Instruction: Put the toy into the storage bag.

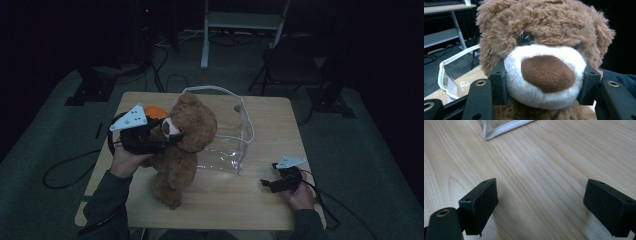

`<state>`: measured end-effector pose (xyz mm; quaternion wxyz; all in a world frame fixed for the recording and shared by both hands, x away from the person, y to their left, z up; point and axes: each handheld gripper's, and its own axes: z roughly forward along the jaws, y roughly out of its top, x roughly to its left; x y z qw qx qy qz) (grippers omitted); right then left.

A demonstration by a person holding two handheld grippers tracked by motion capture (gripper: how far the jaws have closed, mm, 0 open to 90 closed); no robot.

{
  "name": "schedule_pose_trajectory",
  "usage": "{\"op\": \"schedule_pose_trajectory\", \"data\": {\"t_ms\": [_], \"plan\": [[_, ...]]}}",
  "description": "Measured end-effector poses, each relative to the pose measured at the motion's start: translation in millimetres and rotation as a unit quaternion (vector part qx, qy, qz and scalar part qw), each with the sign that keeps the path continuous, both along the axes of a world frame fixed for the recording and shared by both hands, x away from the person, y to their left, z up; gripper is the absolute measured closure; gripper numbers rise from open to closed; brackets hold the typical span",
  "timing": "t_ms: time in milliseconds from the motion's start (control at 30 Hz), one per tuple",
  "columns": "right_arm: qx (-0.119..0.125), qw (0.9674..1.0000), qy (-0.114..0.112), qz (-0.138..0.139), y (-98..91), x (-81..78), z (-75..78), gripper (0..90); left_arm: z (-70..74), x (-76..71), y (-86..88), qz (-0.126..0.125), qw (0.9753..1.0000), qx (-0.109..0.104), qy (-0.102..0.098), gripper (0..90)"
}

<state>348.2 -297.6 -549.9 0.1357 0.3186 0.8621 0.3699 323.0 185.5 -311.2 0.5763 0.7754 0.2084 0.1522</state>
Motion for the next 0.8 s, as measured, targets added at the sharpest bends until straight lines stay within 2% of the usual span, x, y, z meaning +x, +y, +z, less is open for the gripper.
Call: {"op": "schedule_pose_trajectory", "data": {"t_ms": [800], "plan": [[0.000, 1.0000, 0.000, 0.000, 0.0, 0.0, 0.0, 11.4, 20.6, 10.7, 9.7, 0.008, 0.9999, -0.013, -0.005, 41.4]]}}
